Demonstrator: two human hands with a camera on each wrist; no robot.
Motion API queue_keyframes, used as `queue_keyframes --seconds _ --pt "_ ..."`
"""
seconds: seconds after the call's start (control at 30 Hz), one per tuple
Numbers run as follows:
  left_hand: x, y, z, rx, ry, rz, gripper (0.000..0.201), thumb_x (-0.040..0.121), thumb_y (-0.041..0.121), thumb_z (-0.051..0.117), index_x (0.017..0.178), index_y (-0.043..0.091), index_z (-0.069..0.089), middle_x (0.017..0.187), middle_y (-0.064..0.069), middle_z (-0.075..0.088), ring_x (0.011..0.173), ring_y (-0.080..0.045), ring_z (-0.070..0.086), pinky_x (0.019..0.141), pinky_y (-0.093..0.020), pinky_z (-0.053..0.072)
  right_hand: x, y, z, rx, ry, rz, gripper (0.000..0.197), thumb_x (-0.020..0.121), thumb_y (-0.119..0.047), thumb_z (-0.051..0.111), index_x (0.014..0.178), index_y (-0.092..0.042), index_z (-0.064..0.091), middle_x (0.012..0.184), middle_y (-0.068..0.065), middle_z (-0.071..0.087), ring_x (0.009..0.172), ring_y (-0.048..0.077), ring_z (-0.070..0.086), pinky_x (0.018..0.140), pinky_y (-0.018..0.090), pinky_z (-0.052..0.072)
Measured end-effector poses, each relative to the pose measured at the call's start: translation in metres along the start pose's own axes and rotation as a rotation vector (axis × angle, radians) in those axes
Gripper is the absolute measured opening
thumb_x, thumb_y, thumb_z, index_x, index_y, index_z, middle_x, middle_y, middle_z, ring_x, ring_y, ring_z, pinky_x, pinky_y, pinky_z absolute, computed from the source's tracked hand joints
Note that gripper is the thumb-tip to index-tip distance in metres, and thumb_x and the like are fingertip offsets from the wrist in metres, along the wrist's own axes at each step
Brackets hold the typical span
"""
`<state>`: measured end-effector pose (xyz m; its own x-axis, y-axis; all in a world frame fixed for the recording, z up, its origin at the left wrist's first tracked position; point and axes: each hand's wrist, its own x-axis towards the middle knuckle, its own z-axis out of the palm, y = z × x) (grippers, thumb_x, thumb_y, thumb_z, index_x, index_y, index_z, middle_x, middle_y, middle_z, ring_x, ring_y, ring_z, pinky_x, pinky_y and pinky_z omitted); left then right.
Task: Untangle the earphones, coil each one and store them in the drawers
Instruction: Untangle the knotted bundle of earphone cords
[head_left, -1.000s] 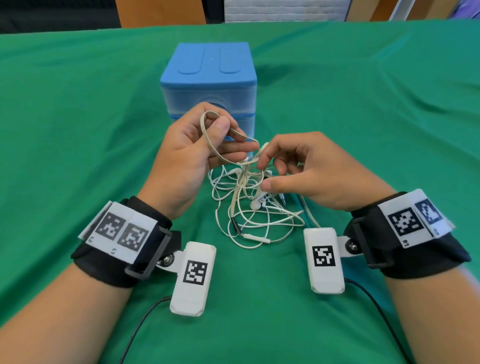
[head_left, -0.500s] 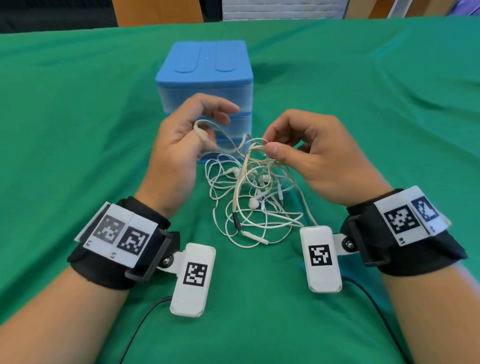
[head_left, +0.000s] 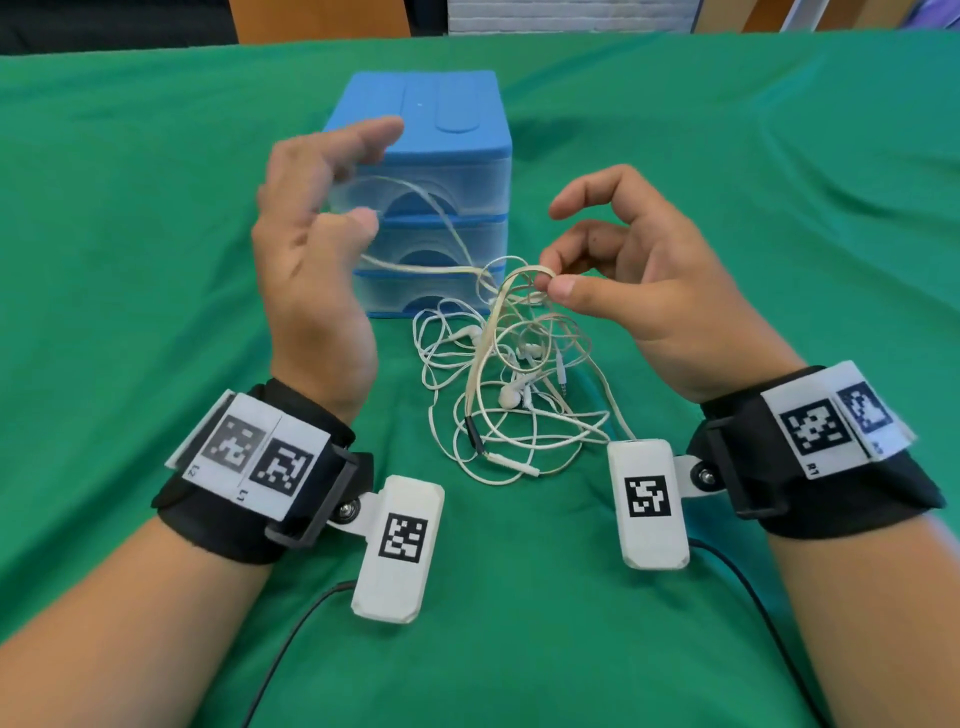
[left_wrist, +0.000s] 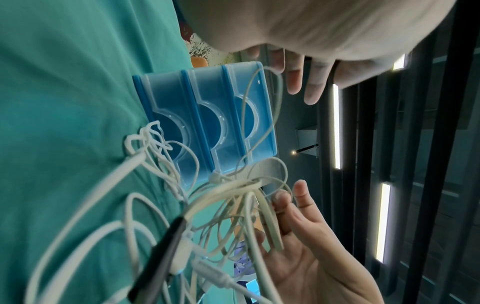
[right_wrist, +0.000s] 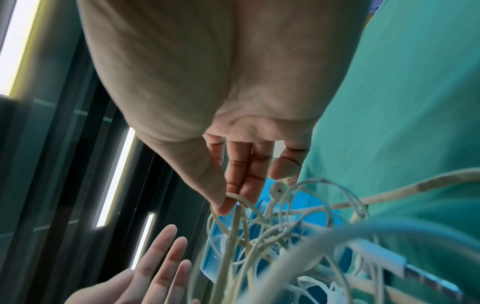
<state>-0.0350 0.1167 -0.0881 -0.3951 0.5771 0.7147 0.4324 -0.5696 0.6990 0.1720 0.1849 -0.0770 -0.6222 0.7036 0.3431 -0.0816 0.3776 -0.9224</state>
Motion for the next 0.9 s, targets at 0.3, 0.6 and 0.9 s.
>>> queue_keyframes --seconds 0.3,0.6,0.9 --pt "-0.013 0.007 0.016 0.097 -0.564 -0.11 0.029 0.088 0.017 0.077 0.111 0.009 0.063 0.099 -0.002 0.07 0.098 -0.009 0.065 0.095 -0.032 0.049 0.002 -0.002 0.005 -0.033 -0.023 -0.034 0.031 0.09 -0.003 0.065 0.111 -0.014 0.045 0.081 0.008 0.059 0.078 0.025 0.05 0.067 0.062 0.04" --pt "-0.011 -0.009 0.013 0.125 -0.554 -0.235 0.005 0.091 0.007 0.07 0.088 0.01 0.072 0.079 -0.006 0.068 0.076 -0.008 0.056 0.077 -0.024 0.046 0.002 -0.005 -0.008 0.24 0.088 -0.064 0.04 0.076 0.013 0.059 0.101 -0.015 0.043 0.073 0.005 0.045 0.067 0.011 0.044 0.067 0.02 0.039" --pt "-0.01 -0.024 0.008 0.031 -0.404 -0.387 0.005 0.091 0.011 0.073 0.09 0.006 0.073 0.08 -0.003 0.064 0.073 -0.014 0.053 0.072 -0.031 0.044 0.001 -0.012 -0.036 0.45 0.467 -0.174 0.028 0.086 -0.001 0.06 0.097 -0.021 0.044 0.081 -0.003 0.048 0.073 0.013 0.04 0.066 0.036 0.019"
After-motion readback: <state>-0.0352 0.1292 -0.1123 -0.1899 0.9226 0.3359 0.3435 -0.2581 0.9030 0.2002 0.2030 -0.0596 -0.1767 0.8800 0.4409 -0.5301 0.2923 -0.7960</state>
